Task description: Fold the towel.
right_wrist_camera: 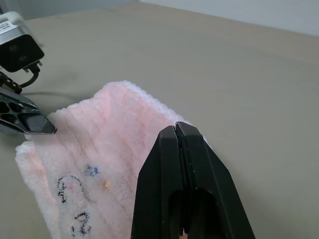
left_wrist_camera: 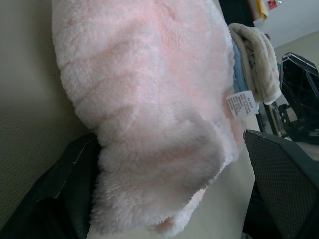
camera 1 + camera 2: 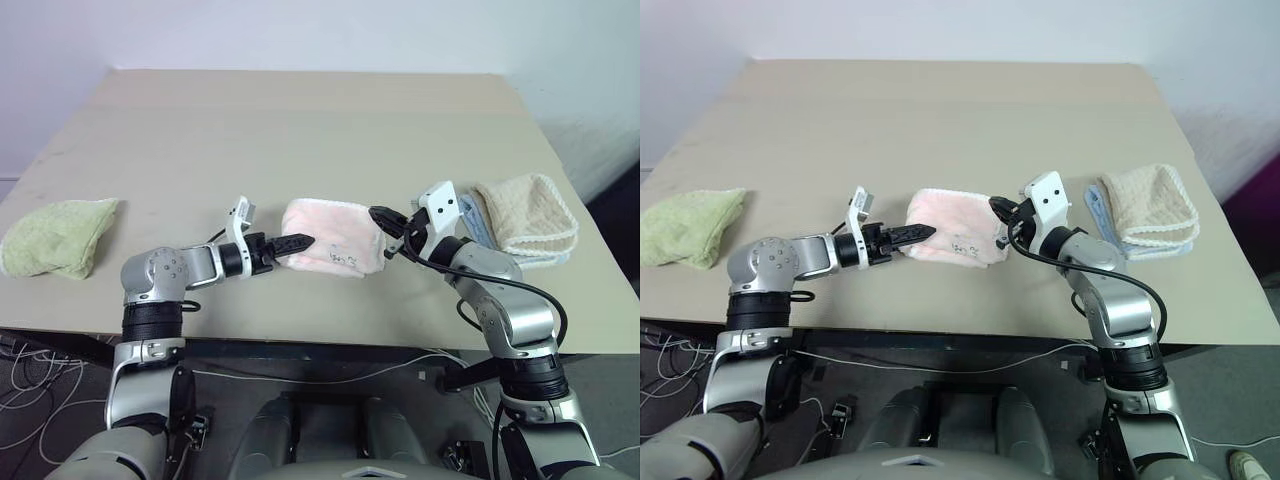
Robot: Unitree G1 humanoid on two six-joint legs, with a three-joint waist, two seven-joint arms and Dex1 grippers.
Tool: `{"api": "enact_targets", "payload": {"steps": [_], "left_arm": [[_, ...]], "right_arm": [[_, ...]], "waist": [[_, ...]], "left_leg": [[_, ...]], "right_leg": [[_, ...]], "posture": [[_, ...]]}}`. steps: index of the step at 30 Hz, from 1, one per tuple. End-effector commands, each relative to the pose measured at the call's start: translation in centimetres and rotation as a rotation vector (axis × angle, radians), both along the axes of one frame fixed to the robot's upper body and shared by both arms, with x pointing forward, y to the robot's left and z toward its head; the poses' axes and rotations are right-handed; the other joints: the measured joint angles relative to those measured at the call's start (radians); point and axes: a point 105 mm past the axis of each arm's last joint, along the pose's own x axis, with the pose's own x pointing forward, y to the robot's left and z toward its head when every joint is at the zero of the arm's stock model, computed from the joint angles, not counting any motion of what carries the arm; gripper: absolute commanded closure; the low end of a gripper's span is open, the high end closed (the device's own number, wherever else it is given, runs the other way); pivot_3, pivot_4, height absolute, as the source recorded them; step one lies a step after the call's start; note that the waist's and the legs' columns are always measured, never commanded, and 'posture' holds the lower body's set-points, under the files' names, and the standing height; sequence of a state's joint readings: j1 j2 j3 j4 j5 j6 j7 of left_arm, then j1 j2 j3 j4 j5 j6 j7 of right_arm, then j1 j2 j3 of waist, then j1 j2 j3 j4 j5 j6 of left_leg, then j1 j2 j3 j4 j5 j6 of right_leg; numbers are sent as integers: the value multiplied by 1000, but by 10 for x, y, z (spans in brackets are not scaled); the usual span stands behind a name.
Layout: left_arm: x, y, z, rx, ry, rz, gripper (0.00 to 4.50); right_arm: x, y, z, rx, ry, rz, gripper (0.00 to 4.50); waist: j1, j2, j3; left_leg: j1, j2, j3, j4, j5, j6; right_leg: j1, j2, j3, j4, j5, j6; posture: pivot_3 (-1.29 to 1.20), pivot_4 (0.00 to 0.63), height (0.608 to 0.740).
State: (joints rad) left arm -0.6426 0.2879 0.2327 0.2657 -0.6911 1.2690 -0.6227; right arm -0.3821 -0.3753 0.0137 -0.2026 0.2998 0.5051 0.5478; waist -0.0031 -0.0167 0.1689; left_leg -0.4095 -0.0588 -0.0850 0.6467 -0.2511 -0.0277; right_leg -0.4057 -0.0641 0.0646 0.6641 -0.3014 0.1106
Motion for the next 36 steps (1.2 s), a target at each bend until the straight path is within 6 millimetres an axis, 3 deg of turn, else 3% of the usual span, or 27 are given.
{"api": "enact_targets", "payload": {"steps": [1,7,11,15,19,20,22,26,33,36], "left_arm": [[-7,-13,-6,-32,55,-44,1262],[-9,-15,-2,-80,49,-29,3361],[-11,-16,-1,-105,51,-17,4490],[-5,-8,3,-161,42,62,4490],[19,18,30,-259,-69,272,4490],[24,26,37,-256,-119,331,4490],[38,63,69,-334,-245,521,4490],[39,120,106,-381,-408,746,4490],[26,227,136,-354,-553,1078,4490],[13,263,143,-336,-604,1169,4490]], "right_arm": [[-5,0,16,10,-61,14,4500],[-7,0,15,5,-59,15,4500],[-8,-1,14,3,-57,11,4500],[-7,-5,14,0,-59,-9,4500],[-3,-15,19,12,-82,-64,4500],[-2,-17,20,16,-87,-73,4500],[1,-22,25,26,-102,-99,4500],[4,-28,28,30,-108,-119,4500],[6,-23,26,31,-100,-95,4500],[7,-22,26,31,-101,-91,4500]], "waist": [[1,0,0],[-8,0,0],[-9,0,0],[-9,0,0],[-10,0,0],[-11,0,0],[-11,0,0],[-13,-1,1],[-11,-1,1],[-11,-1,1]], "left_leg": [[0,0,0,0,0,0],[0,0,0,0,0,0],[0,1,0,0,0,0],[0,1,0,0,0,0],[0,1,0,0,0,0],[0,1,0,0,0,0],[0,2,0,0,0,0],[0,2,1,-1,0,-1],[0,2,1,0,0,-1],[0,2,1,-1,0,-1]], "right_leg": [[0,0,0,0,0,0],[0,0,0,0,0,0],[-1,0,0,0,0,0],[-1,0,0,0,0,0],[-1,0,0,0,0,0],[-1,0,1,0,0,0],[-2,0,1,0,0,0],[-2,1,1,0,0,0],[-2,1,1,0,0,0],[-2,1,1,0,0,0]], "posture": [[0,150,740],[0,150,740],[0,150,740],[0,150,740],[0,150,740],[0,150,740],[0,150,740],[0,150,740],[0,150,740],[0,150,740]]}}
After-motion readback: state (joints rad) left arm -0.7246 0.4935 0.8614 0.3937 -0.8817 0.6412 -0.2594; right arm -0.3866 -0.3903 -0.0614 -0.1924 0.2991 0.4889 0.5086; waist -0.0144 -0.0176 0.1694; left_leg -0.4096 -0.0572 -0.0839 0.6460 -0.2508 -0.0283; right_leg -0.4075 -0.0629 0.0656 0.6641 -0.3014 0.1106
